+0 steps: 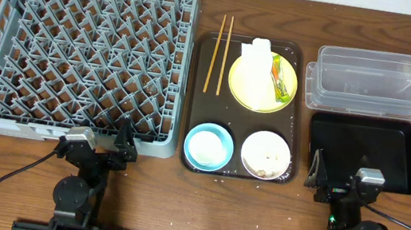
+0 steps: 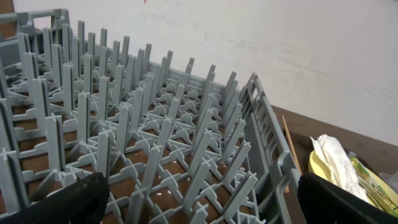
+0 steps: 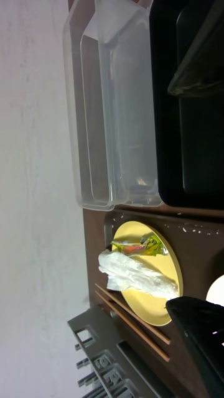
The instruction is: Sort waste into correct bins and load items into the dishwasher
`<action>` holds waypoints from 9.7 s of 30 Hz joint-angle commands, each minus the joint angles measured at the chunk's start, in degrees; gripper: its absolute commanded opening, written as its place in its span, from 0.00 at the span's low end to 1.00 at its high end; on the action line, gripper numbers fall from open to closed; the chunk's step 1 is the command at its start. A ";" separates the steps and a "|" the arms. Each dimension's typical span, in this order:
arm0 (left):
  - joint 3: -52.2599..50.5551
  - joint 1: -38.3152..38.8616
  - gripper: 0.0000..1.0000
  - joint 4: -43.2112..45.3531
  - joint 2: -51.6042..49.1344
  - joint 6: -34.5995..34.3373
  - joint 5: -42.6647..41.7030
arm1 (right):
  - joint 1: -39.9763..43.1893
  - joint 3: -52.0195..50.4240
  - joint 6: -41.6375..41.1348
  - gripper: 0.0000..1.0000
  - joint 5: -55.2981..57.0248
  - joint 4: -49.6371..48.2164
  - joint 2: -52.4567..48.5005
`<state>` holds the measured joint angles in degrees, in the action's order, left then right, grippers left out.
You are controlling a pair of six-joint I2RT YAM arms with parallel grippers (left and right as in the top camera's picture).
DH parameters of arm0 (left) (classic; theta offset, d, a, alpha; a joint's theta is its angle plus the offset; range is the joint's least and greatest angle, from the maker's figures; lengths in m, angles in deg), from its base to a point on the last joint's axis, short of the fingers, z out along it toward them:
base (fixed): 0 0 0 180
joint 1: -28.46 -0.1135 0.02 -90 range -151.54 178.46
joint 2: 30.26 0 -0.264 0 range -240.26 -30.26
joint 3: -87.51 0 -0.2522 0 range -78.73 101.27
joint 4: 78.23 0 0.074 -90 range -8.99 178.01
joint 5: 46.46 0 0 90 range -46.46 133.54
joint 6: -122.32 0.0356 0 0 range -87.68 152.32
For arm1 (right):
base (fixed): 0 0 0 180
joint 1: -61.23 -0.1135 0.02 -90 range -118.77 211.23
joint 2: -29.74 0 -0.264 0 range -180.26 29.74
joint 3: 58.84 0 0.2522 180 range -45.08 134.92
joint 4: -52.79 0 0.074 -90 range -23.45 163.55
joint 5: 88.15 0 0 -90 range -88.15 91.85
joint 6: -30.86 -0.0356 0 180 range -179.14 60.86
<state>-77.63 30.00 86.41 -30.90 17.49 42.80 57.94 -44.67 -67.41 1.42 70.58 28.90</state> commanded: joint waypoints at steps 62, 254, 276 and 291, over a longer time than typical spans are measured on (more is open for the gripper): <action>-0.87 -0.28 0.97 -2.51 0.02 -0.09 1.22 | 0.33 -0.09 0.20 0.99 0.17 0.24 0.28; 53.13 -0.24 0.97 -29.90 -46.47 -3.91 -19.78 | -21.29 72.08 -8.09 0.01 5.90 6.21 -118.46; 53.13 -0.24 0.97 -29.90 -46.47 -3.91 -19.78 | 3.80 72.02 -41.66 0.01 9.70 16.06 -97.77; 53.13 -0.24 0.97 -29.90 -46.47 -3.93 -19.78 | 1.36 72.02 -28.20 0.60 -5.09 11.89 -94.99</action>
<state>-25.37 30.00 56.48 -77.63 14.06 23.92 61.24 27.41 -104.26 5.12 83.67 -69.52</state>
